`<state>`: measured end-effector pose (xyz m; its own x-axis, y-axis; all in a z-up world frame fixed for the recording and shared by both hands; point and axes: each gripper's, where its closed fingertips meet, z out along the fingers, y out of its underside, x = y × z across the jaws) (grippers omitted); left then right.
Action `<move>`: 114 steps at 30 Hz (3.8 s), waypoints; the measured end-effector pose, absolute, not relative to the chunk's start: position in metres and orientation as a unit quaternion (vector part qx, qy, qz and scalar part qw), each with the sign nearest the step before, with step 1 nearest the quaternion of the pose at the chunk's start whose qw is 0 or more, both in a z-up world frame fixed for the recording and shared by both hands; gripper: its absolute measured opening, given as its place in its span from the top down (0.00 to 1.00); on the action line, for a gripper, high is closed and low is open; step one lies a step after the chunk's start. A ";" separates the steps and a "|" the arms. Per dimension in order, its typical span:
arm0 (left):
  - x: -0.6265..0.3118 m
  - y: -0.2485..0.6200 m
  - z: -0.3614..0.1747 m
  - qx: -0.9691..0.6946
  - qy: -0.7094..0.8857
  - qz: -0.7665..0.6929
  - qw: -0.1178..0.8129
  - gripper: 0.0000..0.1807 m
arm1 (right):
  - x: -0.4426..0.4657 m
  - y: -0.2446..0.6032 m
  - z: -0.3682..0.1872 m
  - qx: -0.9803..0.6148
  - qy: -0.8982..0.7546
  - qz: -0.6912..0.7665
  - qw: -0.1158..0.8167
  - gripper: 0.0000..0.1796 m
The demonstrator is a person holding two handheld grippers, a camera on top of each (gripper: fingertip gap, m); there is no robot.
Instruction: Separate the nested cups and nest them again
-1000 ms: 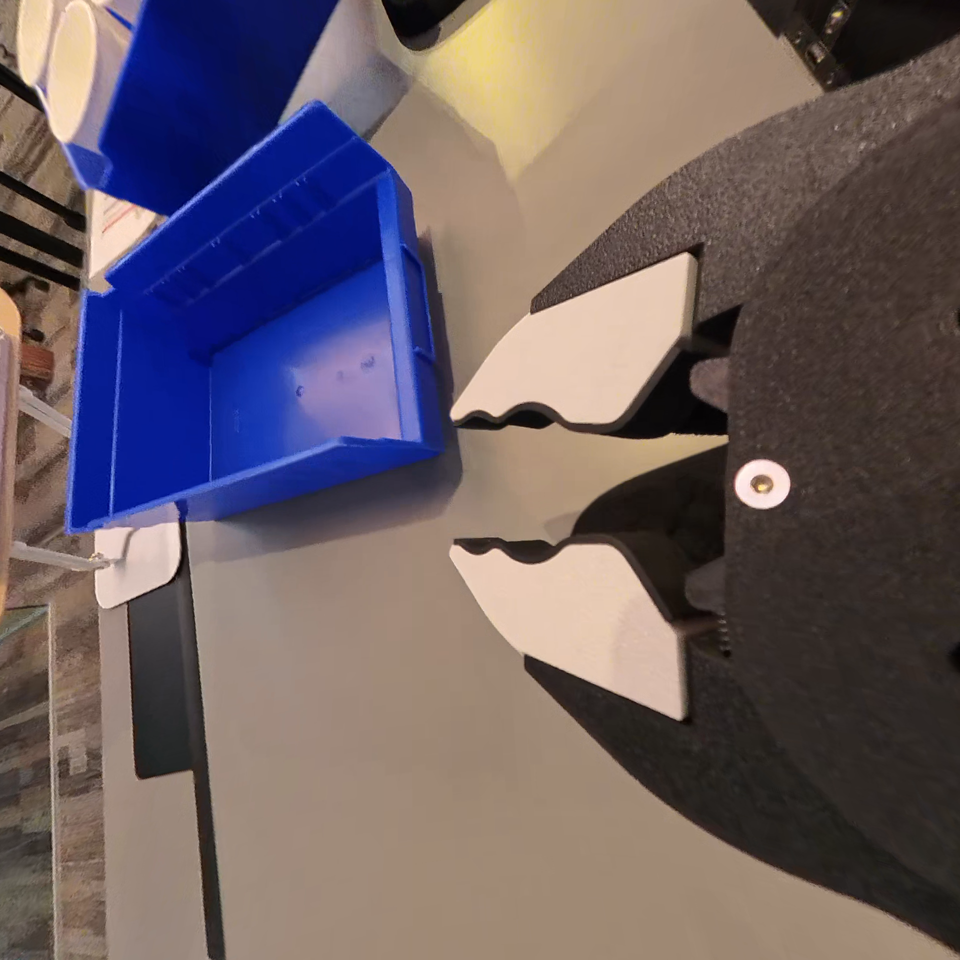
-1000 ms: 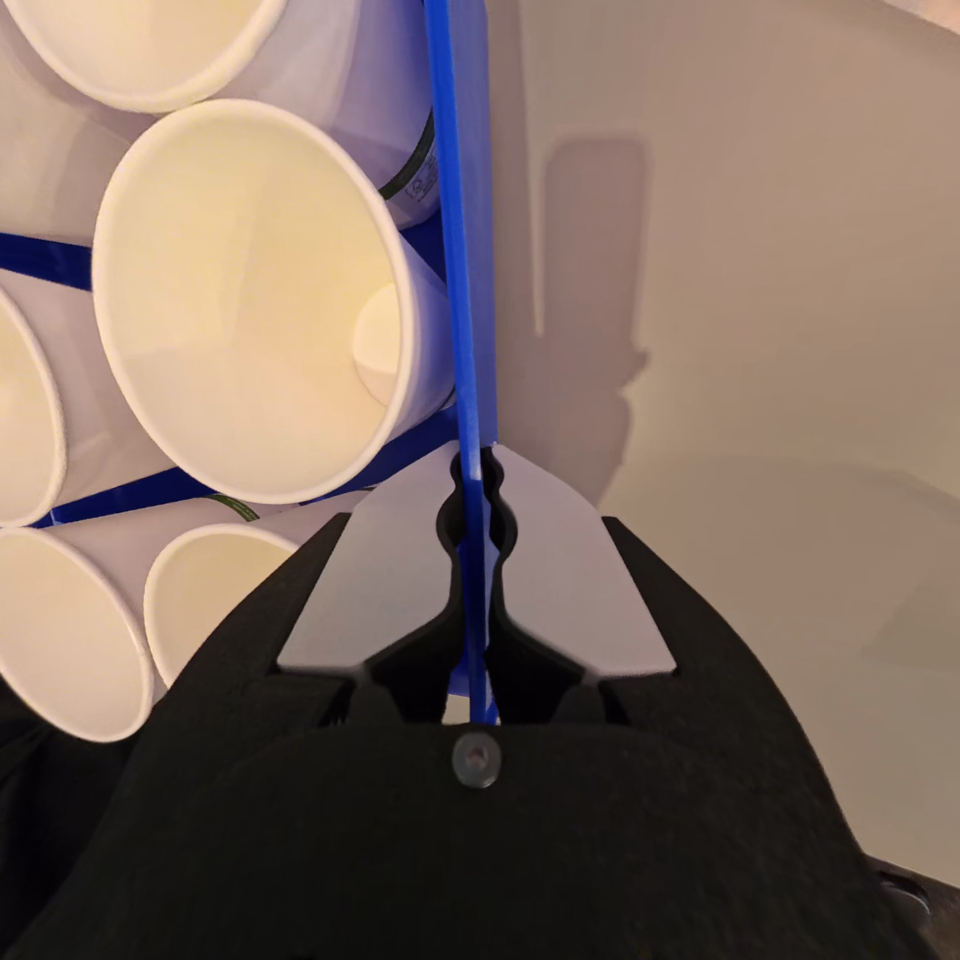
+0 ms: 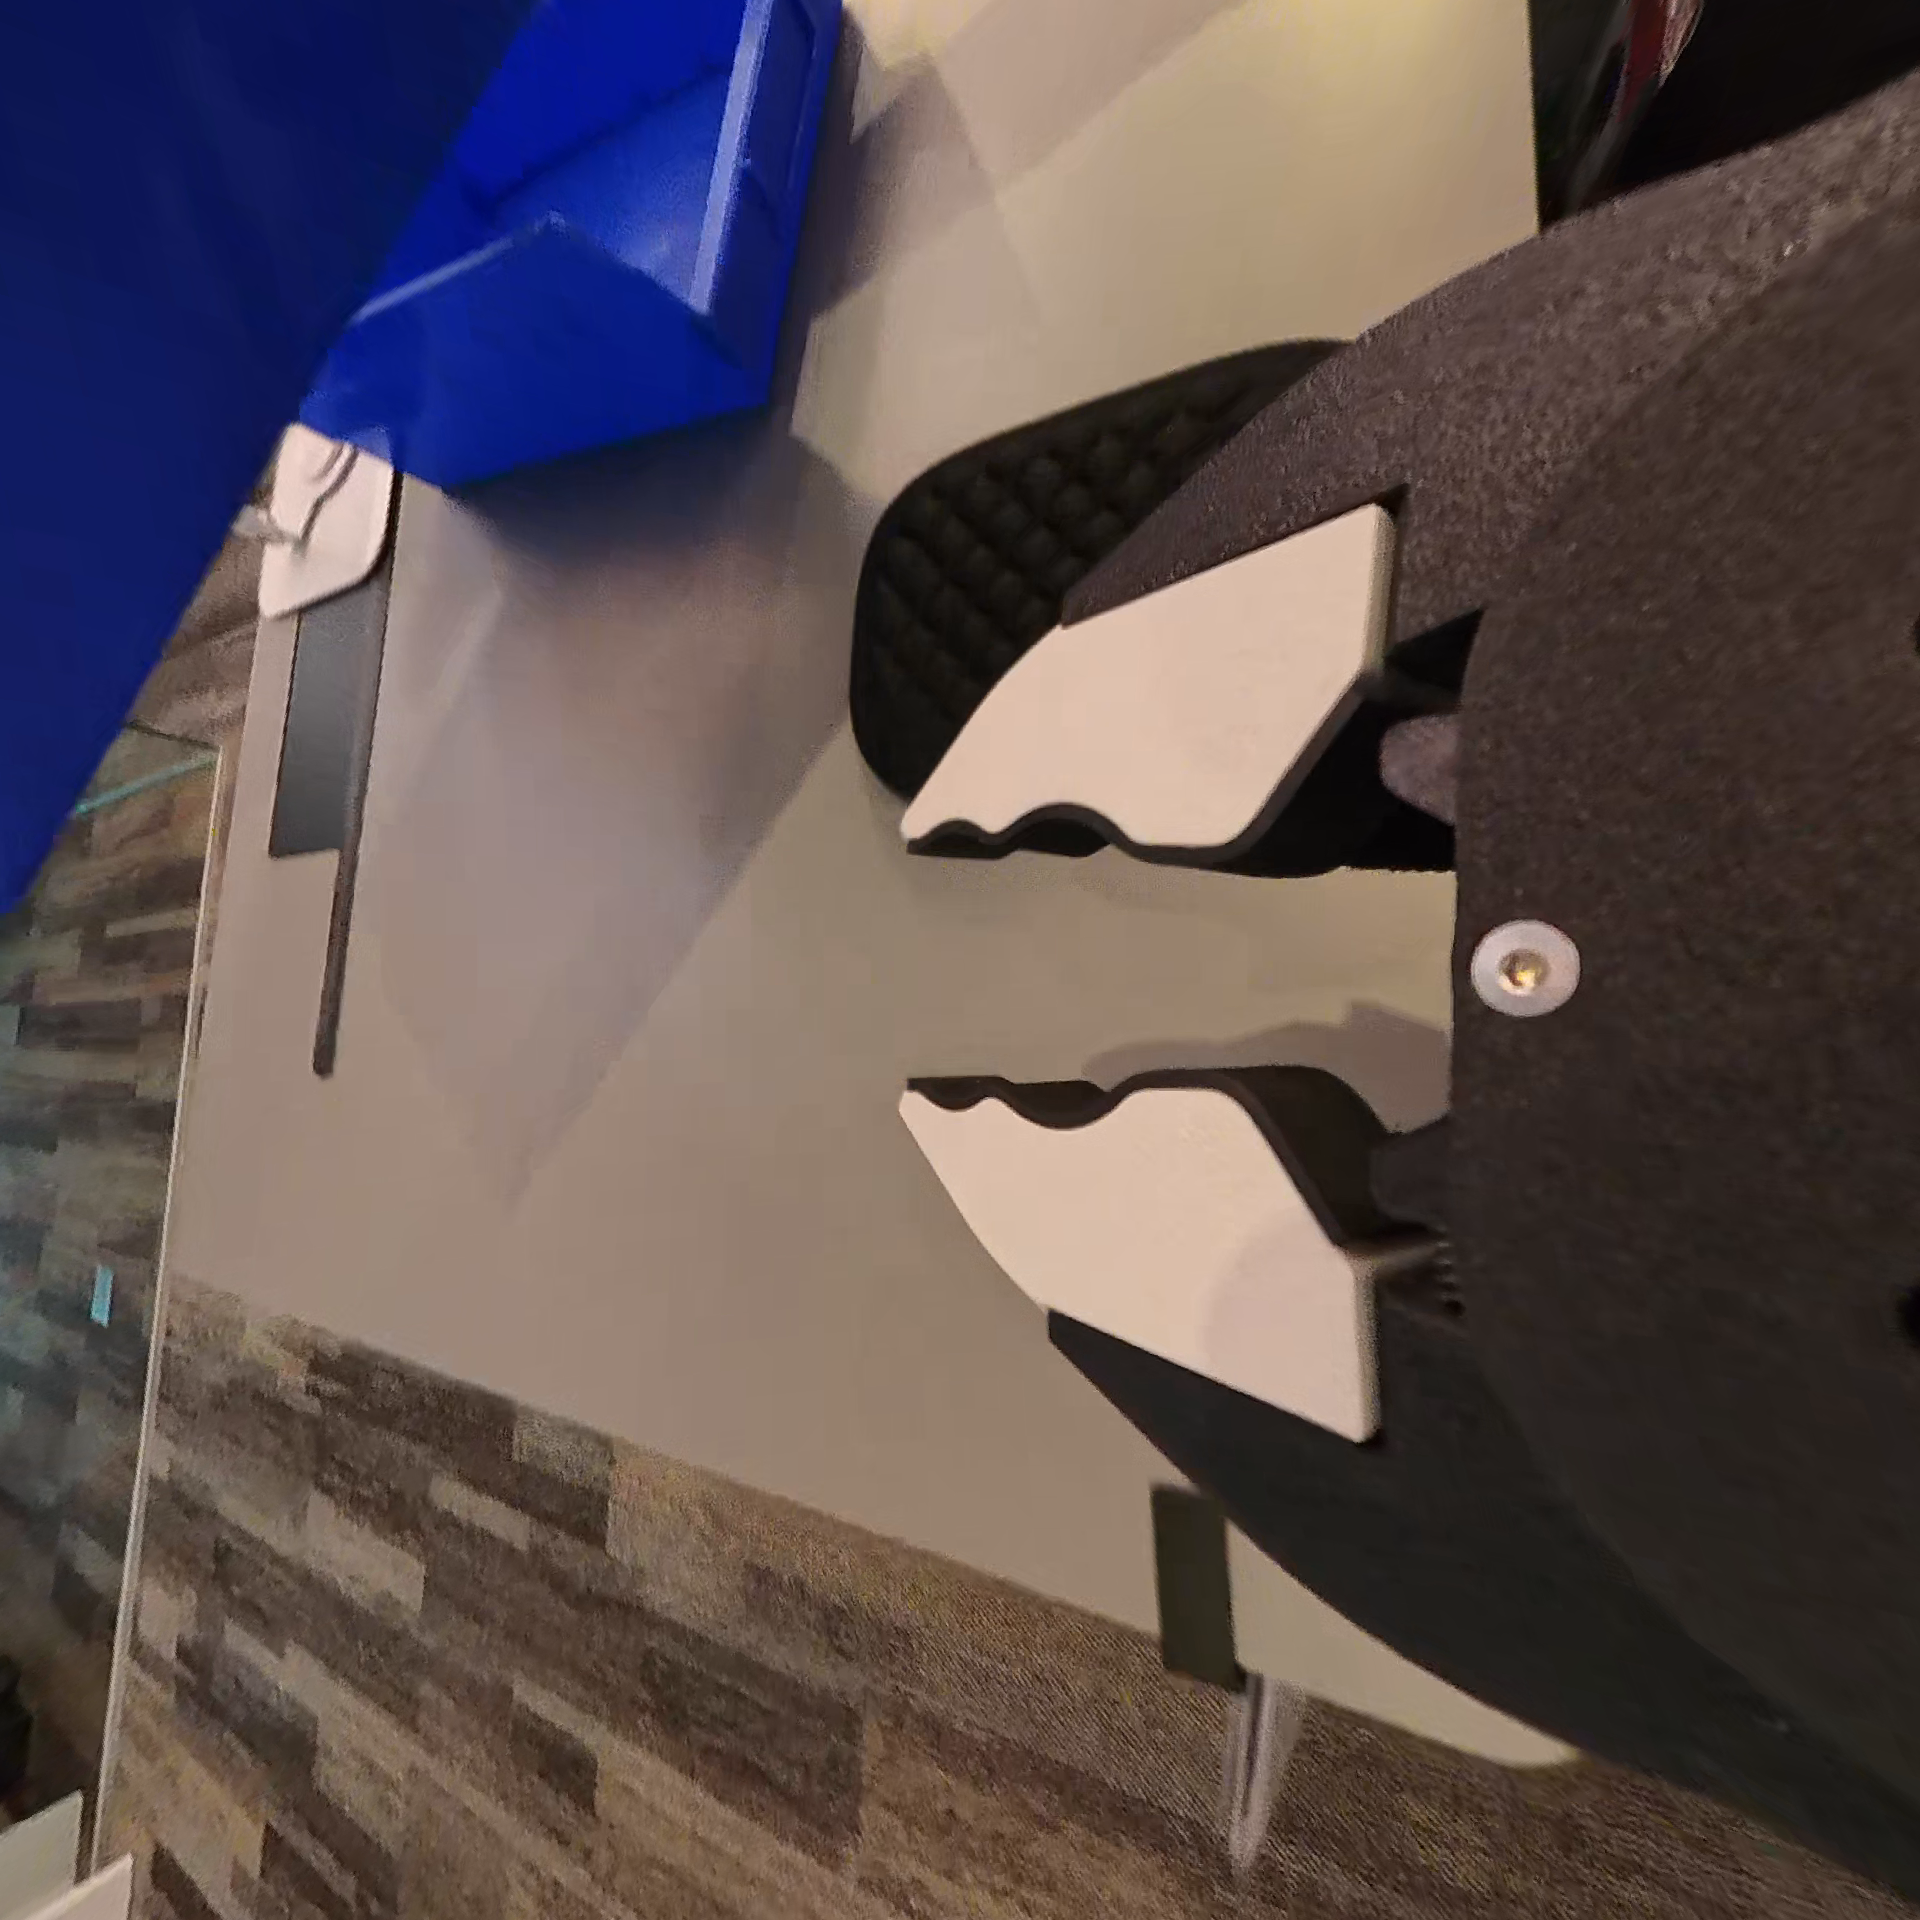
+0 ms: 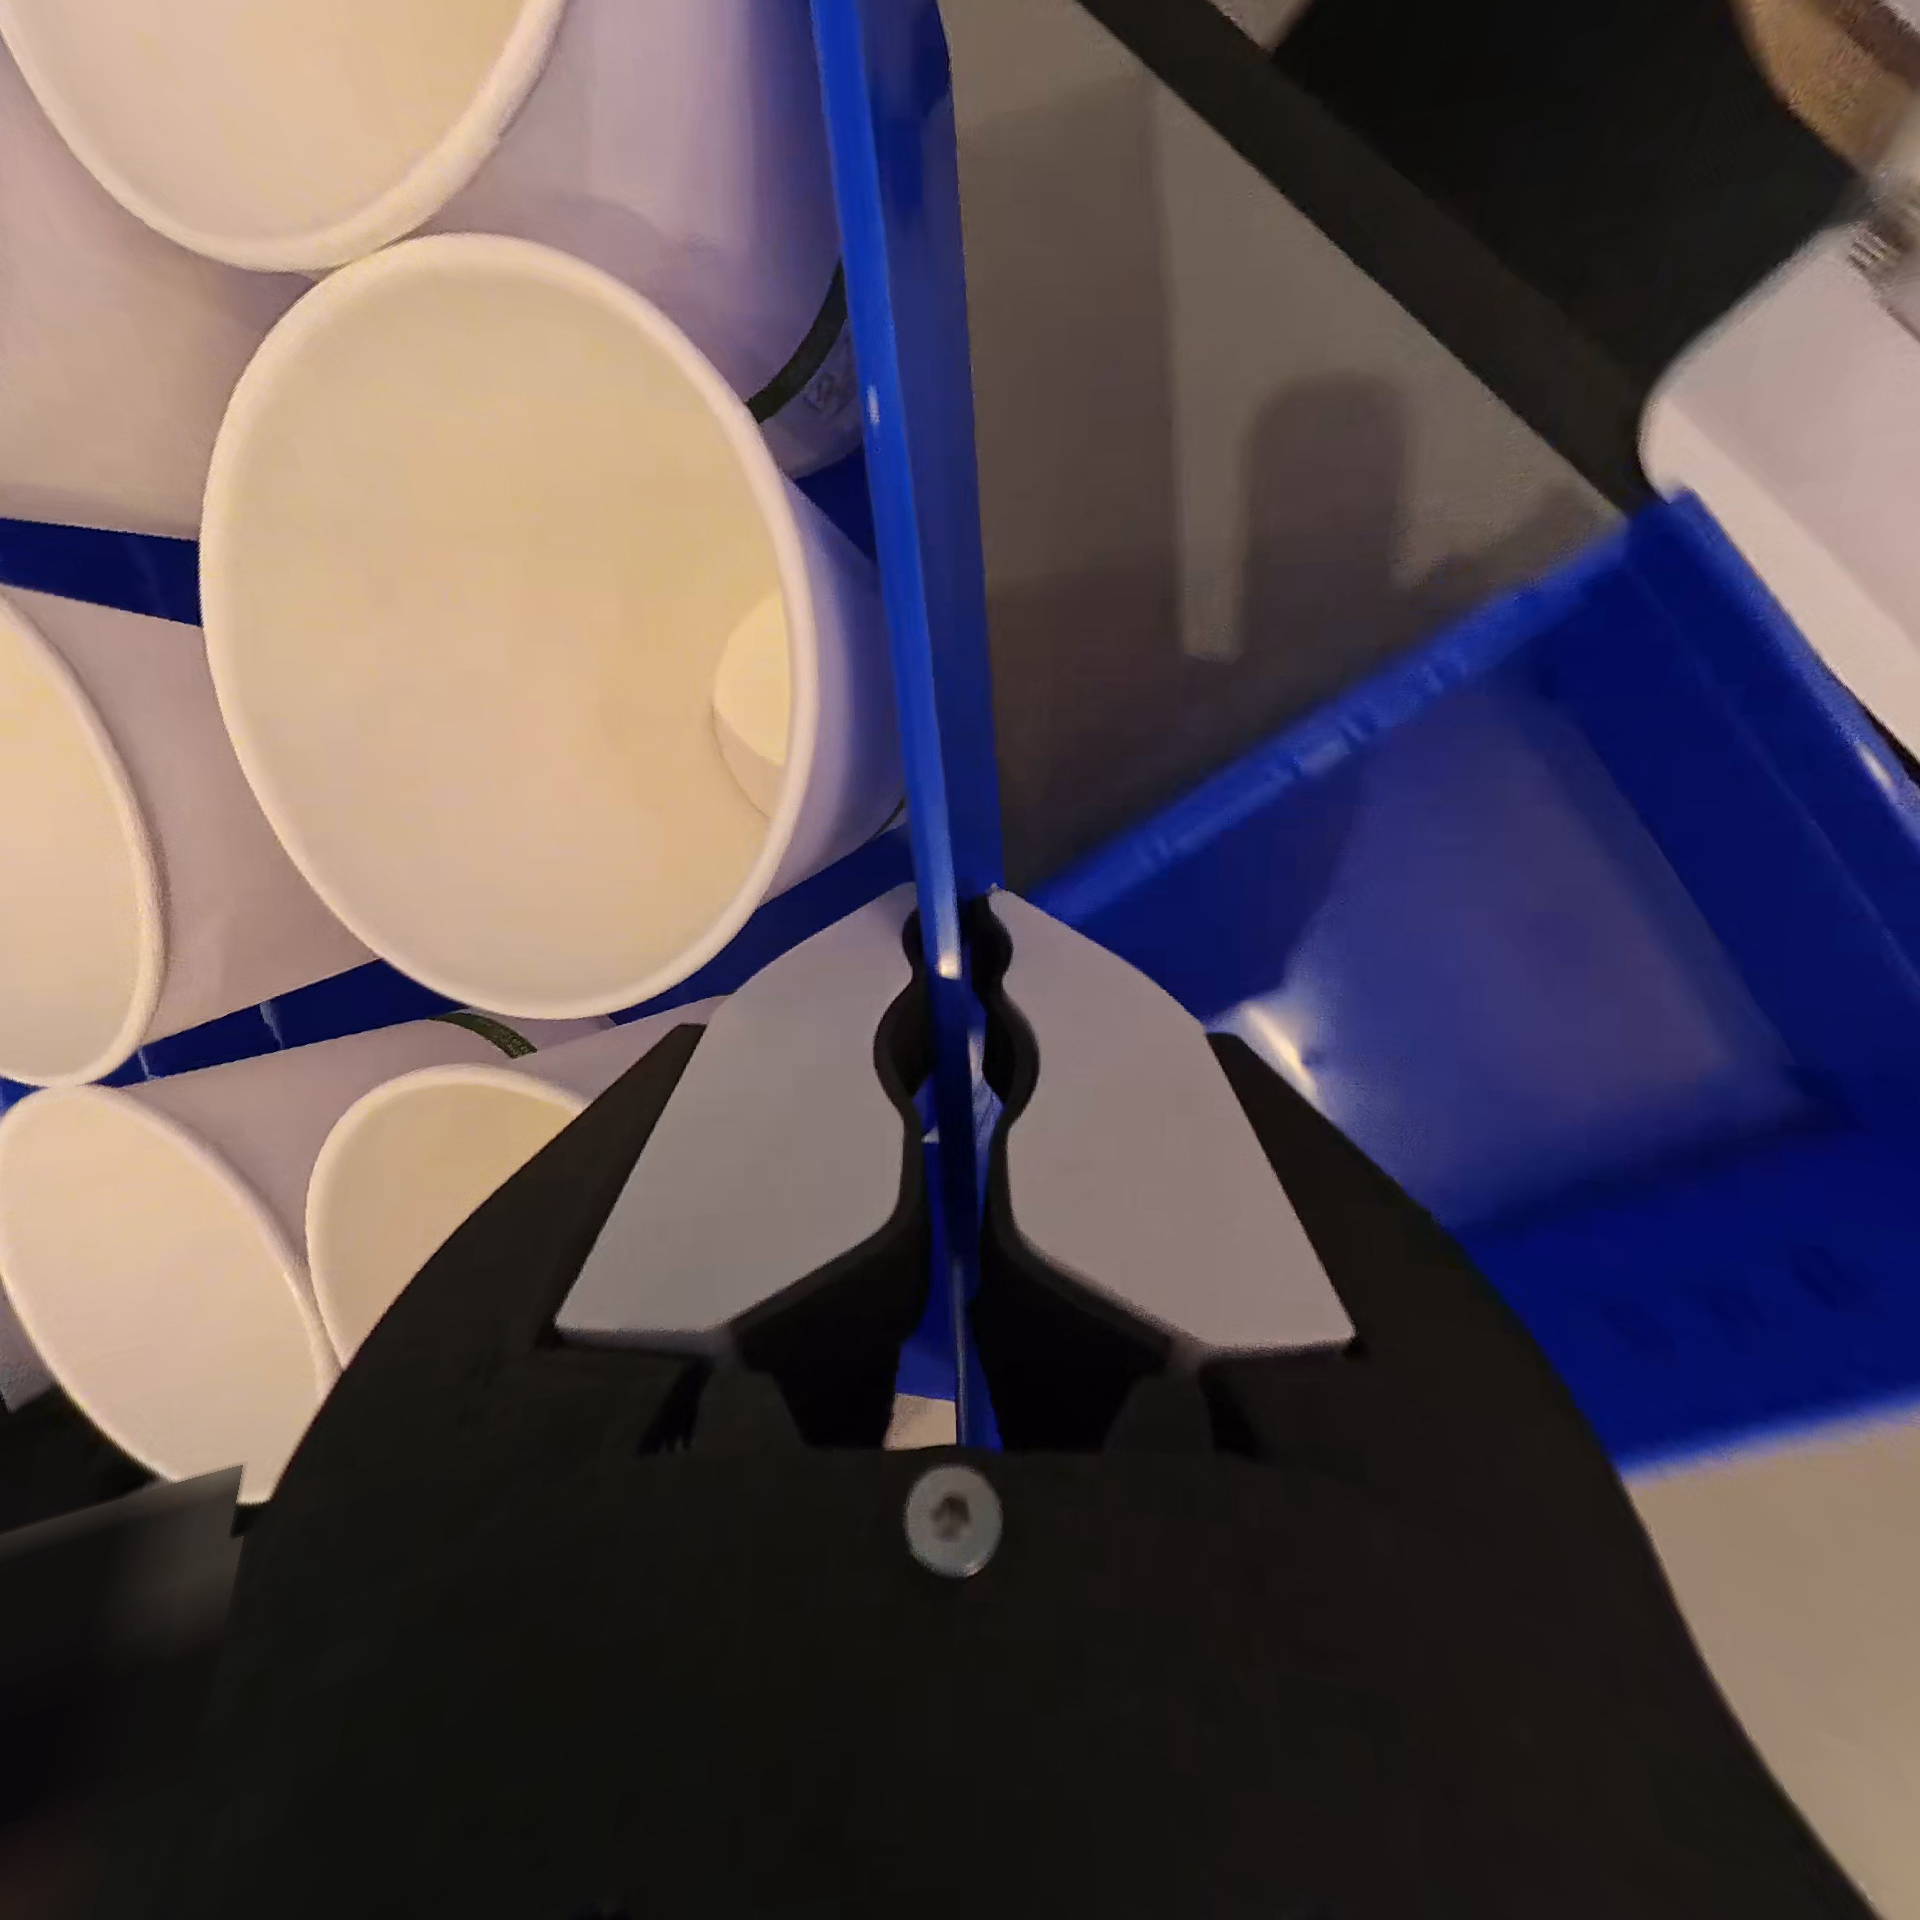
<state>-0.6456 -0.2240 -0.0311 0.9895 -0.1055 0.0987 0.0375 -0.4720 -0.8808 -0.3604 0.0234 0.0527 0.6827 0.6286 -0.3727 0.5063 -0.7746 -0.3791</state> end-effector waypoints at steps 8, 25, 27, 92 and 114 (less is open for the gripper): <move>-0.687 -0.237 -0.041 -0.858 -0.018 -0.060 0.510 0.79 | -0.480 0.049 0.006 -0.902 -0.328 0.247 0.137 0.97; -0.616 -0.156 -0.080 -0.863 0.019 -0.099 0.495 0.73 | -0.512 0.059 -0.092 -0.938 -0.246 0.200 0.142 0.97; -0.611 -0.144 -0.081 -0.861 0.020 -0.085 0.501 0.72 | -0.513 0.056 -0.092 -0.938 -0.249 0.194 0.145 0.96; -0.771 -0.108 -0.092 -0.880 0.035 -0.019 0.473 0.99 | -0.404 -0.061 -0.029 -0.834 -0.427 0.244 0.248 0.83; -0.793 -0.107 -0.088 -0.874 -0.004 -0.007 0.487 0.83 | -0.189 -0.021 -0.017 -0.917 -0.240 -0.028 0.316 0.81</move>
